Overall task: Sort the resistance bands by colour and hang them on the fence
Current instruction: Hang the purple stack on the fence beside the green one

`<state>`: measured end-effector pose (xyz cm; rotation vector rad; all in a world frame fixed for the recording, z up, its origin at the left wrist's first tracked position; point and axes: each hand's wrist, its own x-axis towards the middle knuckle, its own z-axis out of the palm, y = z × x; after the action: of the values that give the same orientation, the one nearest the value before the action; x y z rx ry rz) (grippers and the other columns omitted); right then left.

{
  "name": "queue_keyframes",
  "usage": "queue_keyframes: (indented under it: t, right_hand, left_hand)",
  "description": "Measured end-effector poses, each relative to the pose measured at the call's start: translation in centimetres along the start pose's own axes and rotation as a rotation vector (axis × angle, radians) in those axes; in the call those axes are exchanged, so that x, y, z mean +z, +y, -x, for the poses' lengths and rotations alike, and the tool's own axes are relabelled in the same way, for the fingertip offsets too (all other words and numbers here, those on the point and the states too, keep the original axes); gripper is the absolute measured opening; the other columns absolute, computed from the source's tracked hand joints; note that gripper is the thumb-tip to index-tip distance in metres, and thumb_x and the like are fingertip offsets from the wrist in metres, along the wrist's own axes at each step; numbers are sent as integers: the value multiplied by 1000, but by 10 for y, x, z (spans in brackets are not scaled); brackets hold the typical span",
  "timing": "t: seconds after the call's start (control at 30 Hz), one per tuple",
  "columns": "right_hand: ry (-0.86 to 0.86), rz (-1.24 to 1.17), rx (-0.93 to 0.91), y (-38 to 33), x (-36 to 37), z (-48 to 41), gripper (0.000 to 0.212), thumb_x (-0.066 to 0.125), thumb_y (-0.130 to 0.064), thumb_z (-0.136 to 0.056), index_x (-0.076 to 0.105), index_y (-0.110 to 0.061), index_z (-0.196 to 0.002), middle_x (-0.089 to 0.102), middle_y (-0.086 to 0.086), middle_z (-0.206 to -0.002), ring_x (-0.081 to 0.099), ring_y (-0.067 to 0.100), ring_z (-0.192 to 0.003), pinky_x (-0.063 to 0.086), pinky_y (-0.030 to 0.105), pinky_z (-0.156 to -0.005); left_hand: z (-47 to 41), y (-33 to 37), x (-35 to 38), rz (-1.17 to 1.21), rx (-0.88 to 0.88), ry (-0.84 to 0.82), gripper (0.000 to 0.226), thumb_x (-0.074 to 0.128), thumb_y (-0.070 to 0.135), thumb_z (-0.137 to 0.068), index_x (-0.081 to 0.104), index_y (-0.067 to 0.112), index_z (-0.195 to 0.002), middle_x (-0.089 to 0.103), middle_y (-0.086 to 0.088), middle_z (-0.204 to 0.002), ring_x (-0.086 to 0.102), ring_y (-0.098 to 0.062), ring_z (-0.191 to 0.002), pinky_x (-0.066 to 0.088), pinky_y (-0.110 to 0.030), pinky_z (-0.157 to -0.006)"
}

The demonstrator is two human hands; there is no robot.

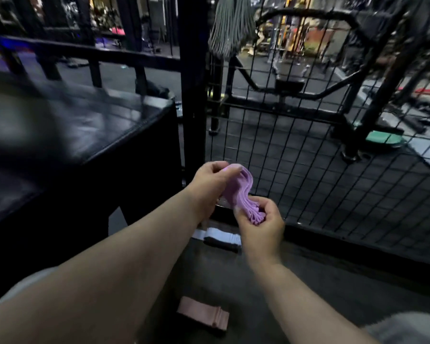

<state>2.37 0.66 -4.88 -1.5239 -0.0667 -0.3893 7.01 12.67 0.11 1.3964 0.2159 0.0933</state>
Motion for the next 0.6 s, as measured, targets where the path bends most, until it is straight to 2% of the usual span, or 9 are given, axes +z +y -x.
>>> queue_keyframes:
  t: [0.07,0.13,0.2,0.3,0.37,0.43,0.5,0.57,0.6]
  right_hand:
    - [40,-35,-2,-11,0,10,31,75,5,-79,63,-23,-86,68,-2,-77,59,2,-63,49,19,-62]
    - [79,-42,6,-16,0,15,34,74,7,-77,63,-25,-84,67,-4,-74,57,3,-60,48,23,-61]
    - [83,-113,43,-25,-2,19,34,77,6,-77,62,-24,-85,68,-6,-75,61,5,-65,50,24,-65]
    - [-15,-187,97,-40,-9,25,36,81,1,-76,61,-20,-97,71,-5,-88,68,10,-81,53,21,-75]
    - [-120,-197,129,-50,-20,30,45,84,-6,-75,57,-20,-107,70,-1,-100,70,10,-89,55,24,-78]
    - [-211,-154,127,-63,-36,31,58,87,-27,-73,50,-23,-117,66,-2,-113,67,7,-99,54,23,-80]
    - [-267,-152,110,-80,-52,24,70,75,-47,-73,40,-24,-129,55,-4,-126,59,-1,-109,51,20,-84]
    - [-281,-157,132,-101,-64,6,74,59,-47,-80,29,-24,-144,44,-5,-139,48,-1,-125,47,19,-96]
    - [-316,-128,136,-111,-69,-5,71,56,-47,-85,29,-24,-146,44,-3,-143,48,5,-130,46,26,-103]
  left_hand:
    - [9,19,9,-79,70,-23,46,75,34,-82,64,-3,-106,67,-13,-85,62,-15,-64,48,-25,-54]
    - [17,36,17,-145,133,-88,23,65,26,-94,65,2,-95,66,-9,-75,61,-12,-60,47,-22,-54]
    - [26,51,22,-207,201,-160,18,58,22,-99,62,5,-94,63,-4,-72,59,-9,-58,46,-20,-52]
    - [38,68,26,-248,242,-257,18,58,24,-100,57,7,-101,60,-2,-78,58,-11,-67,49,-23,-60]
    - [46,79,28,-251,235,-309,16,59,23,-99,57,7,-103,61,-3,-81,60,-12,-71,52,-27,-65]
    - [55,91,31,-247,232,-373,11,59,18,-99,57,8,-100,62,-3,-78,61,-14,-70,53,-31,-69]
    - [60,102,31,-280,226,-431,17,67,20,-93,58,9,-103,61,-6,-83,59,-20,-77,49,-37,-75]
    - [64,112,30,-321,205,-492,29,72,24,-86,58,10,-108,59,-8,-90,55,-23,-82,47,-37,-75]
    - [65,118,31,-319,197,-531,28,72,21,-86,59,10,-108,59,-8,-91,55,-22,-83,47,-36,-75]
